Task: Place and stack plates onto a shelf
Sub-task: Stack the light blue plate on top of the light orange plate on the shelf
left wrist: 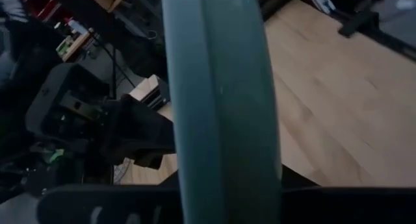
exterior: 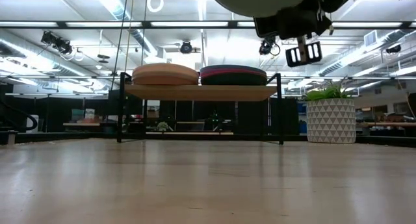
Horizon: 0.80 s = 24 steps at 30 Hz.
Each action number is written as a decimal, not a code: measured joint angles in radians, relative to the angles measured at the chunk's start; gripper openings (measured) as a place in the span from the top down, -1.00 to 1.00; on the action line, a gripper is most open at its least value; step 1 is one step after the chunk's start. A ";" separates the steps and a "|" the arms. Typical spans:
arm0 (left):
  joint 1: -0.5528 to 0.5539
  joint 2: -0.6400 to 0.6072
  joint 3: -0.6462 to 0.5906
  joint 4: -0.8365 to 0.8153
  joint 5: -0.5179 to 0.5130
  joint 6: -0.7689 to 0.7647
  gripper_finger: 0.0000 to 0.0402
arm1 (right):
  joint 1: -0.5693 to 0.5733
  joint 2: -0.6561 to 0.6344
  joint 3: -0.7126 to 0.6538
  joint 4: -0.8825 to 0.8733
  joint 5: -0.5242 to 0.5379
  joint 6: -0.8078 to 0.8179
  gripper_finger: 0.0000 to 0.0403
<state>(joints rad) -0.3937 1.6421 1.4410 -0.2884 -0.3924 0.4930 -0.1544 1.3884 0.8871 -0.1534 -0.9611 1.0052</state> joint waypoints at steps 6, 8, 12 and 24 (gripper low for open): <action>-0.012 -0.032 0.001 0.003 -0.016 -0.054 0.80 | -0.097 -0.046 -0.001 0.063 -0.089 0.074 0.52; -0.018 -0.048 0.001 -0.009 -0.004 -0.078 0.77 | -0.144 -0.080 -0.001 0.068 -0.092 0.078 0.50; -0.037 -0.107 0.000 -0.038 0.001 -0.133 0.75 | -0.234 -0.158 0.000 0.072 -0.076 0.084 0.49; 0.063 -0.307 0.002 -0.361 -0.368 -0.260 0.78 | -0.341 -0.417 0.000 0.093 0.177 0.032 0.49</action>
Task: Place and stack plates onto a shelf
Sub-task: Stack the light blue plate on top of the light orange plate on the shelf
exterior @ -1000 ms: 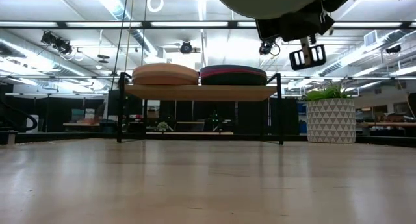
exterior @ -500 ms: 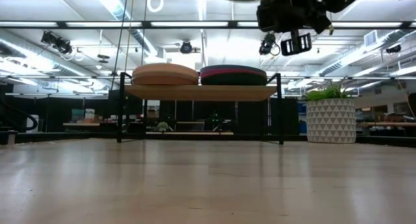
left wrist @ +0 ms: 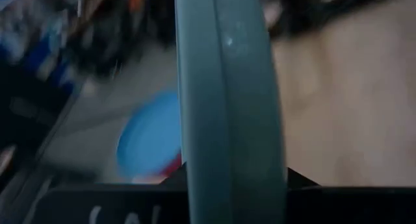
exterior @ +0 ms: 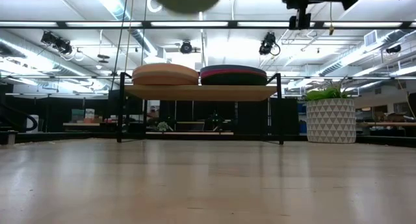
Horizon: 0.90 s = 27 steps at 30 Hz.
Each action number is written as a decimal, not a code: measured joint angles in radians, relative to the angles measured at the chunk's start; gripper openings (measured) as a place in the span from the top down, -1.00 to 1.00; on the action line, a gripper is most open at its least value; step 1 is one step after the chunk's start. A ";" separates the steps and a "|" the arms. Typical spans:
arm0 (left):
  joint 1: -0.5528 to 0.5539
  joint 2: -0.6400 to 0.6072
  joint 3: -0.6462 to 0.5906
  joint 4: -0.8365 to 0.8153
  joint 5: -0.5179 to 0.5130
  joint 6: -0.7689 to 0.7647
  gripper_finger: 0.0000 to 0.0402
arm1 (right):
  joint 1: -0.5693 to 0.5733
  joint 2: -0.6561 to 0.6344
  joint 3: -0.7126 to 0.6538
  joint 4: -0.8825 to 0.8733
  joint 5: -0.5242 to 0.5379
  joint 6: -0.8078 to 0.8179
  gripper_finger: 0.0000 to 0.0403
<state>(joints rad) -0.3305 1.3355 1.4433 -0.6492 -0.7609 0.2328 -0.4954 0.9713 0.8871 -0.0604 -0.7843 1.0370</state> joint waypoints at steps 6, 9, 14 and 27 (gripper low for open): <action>0.239 0.023 -0.002 -0.256 0.002 -0.030 0.79 | 0.018 -0.027 0.000 -0.006 0.073 -0.032 0.49; 0.329 0.054 -0.003 -0.256 0.003 0.082 0.79 | 0.031 -0.028 0.000 -0.008 0.087 -0.051 0.49; 0.435 0.095 -0.002 -0.255 0.115 0.169 0.78 | 0.031 -0.027 0.000 -0.009 0.096 -0.072 0.49; 0.541 0.146 -0.002 -0.291 0.100 0.160 0.69 | 0.020 -0.027 0.000 -0.023 0.085 -0.113 0.49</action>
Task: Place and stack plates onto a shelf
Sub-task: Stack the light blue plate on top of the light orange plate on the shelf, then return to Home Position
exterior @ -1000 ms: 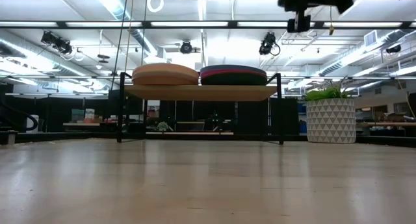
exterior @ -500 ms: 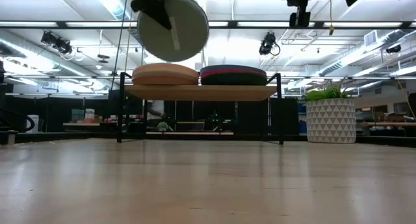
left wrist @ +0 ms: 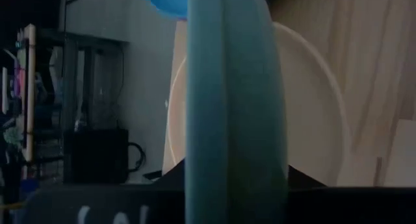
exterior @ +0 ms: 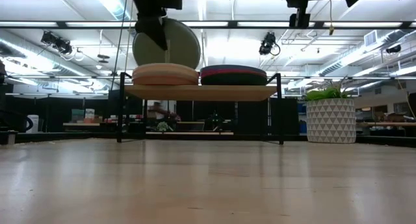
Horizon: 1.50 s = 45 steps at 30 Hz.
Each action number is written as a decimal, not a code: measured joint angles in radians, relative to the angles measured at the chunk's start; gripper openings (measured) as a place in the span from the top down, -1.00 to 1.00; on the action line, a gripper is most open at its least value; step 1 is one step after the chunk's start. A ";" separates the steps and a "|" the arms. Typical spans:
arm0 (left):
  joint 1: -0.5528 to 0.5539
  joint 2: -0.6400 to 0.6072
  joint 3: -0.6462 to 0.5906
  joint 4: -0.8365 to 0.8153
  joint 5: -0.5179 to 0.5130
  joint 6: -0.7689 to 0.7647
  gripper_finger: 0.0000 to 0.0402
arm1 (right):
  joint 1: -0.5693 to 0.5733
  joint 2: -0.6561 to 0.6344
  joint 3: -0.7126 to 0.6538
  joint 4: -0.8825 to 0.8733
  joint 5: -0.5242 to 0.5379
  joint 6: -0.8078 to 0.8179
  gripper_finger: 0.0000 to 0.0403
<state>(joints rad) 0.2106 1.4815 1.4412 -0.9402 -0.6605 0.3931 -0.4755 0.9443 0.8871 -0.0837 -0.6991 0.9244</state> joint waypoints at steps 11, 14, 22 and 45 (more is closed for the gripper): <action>0.014 -0.022 0.005 -0.002 0.261 -0.212 0.07 | -0.007 0.000 0.000 -0.001 -0.027 -0.004 0.49; 0.022 -0.030 0.012 -0.017 0.360 -0.268 -0.07 | -0.007 0.000 0.000 -0.002 -0.027 -0.005 0.49; 0.058 -0.059 0.029 0.000 0.567 -0.447 -0.08 | -0.007 0.000 0.000 -0.014 -0.030 -0.008 0.49; -0.221 -0.516 -0.695 1.021 0.507 -0.856 0.46 | -0.039 -0.381 -0.210 -0.206 0.264 -0.372 0.49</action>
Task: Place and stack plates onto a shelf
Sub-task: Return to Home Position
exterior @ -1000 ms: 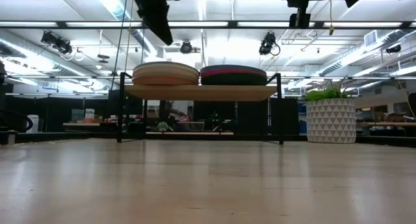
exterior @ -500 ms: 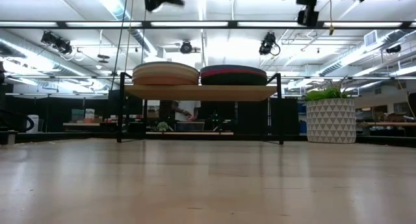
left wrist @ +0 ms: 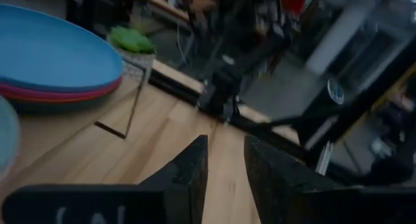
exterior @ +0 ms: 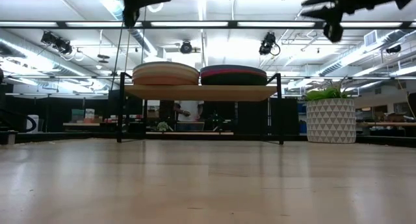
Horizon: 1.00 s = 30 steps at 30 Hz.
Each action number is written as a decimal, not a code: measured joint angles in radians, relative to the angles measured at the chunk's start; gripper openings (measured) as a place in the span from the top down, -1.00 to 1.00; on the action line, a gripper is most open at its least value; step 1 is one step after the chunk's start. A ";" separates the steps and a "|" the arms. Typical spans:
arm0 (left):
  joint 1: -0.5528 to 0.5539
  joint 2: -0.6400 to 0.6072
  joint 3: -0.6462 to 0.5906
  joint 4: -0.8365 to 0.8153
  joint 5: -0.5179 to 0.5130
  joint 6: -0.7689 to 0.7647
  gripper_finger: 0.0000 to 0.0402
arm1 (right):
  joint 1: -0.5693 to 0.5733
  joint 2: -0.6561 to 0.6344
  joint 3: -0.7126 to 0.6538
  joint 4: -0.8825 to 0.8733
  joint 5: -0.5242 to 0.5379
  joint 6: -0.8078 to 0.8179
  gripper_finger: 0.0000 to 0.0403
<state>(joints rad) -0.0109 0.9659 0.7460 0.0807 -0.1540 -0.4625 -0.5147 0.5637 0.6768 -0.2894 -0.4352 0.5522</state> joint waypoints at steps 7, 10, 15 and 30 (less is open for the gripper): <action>0.000 -0.148 -0.153 0.087 -0.087 -0.026 0.59 | -0.039 -0.154 -0.200 0.088 0.029 0.098 0.52; -0.007 -0.207 -0.198 0.088 -0.135 -0.031 0.65 | -0.045 -0.238 -0.281 0.111 0.056 0.146 0.56; -0.041 -0.292 -0.292 0.096 -0.207 -0.081 0.75 | -0.045 -0.370 -0.403 0.163 0.077 0.237 0.66; -0.113 -0.422 -0.635 0.436 -0.323 -0.260 0.92 | -0.045 -0.558 -0.614 0.176 0.131 0.387 0.89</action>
<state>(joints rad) -0.1236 0.5438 0.1115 0.5163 -0.4765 -0.7228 -0.5597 0.0059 0.0628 -0.1130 -0.3043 0.9392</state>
